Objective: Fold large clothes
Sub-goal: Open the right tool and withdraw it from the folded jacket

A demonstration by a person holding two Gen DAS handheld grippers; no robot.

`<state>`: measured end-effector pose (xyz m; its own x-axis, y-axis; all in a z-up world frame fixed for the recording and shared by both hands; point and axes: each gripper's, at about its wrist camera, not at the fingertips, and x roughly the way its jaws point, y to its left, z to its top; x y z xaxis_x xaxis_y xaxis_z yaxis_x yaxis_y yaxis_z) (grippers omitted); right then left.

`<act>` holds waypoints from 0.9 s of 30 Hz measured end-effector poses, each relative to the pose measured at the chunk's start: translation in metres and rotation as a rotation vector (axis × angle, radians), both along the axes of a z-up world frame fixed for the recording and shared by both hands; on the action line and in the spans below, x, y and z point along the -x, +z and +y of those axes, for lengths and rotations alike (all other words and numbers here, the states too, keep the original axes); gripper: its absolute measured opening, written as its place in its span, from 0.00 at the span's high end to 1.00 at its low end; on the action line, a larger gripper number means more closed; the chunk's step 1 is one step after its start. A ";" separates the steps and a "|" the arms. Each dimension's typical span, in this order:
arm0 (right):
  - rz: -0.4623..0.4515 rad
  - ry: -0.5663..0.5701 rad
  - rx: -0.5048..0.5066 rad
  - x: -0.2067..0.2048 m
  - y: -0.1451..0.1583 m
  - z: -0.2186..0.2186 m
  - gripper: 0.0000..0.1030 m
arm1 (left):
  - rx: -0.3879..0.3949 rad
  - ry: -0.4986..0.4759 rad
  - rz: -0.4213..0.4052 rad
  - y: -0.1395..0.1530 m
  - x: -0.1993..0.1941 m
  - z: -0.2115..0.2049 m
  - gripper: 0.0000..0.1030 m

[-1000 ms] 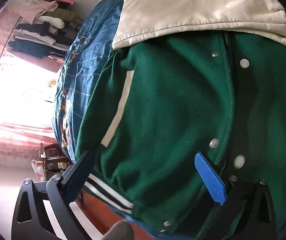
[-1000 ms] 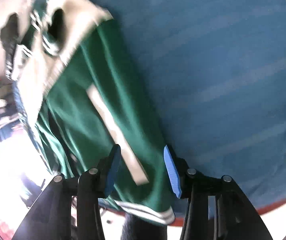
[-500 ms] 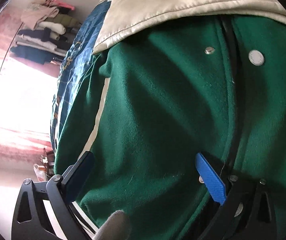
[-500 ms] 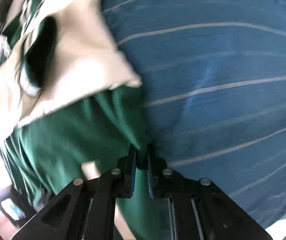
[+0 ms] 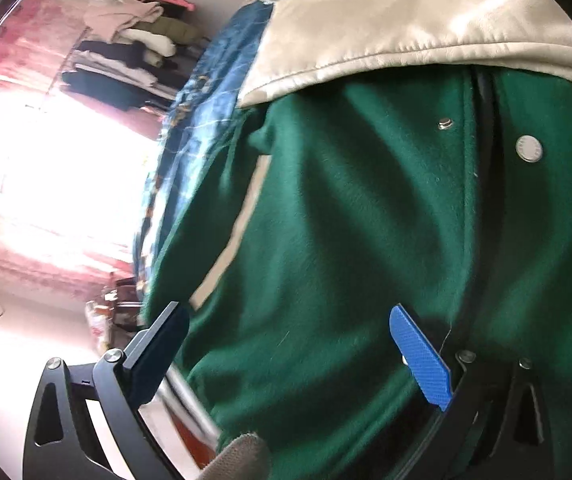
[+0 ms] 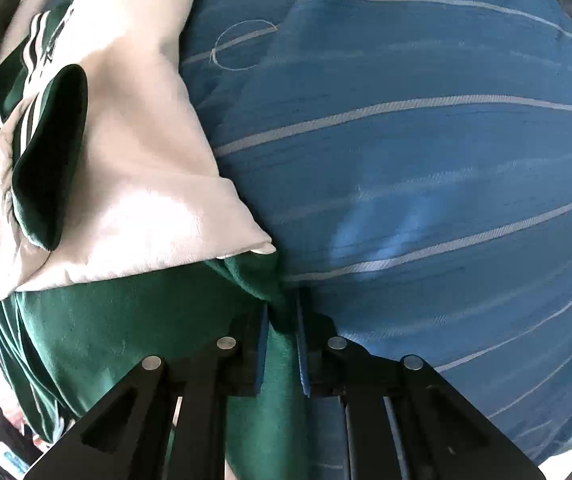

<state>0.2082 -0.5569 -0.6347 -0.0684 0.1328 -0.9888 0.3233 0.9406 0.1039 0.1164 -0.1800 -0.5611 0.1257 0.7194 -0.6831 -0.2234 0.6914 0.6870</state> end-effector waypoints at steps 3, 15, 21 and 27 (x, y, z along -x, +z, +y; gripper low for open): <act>0.024 0.097 -0.045 0.009 0.013 -0.008 0.70 | -0.051 0.023 -0.017 0.023 0.014 -0.018 0.00; 0.036 0.331 -0.020 0.096 0.055 -0.129 0.27 | -0.194 -0.132 0.062 0.045 0.108 -0.199 0.00; 0.112 0.266 -0.022 0.109 0.039 -0.196 0.27 | -0.212 -0.213 0.108 0.018 0.134 -0.280 0.00; 0.133 0.217 -0.026 0.094 0.030 -0.247 0.27 | -0.347 -0.211 0.193 -0.041 0.113 -0.289 0.00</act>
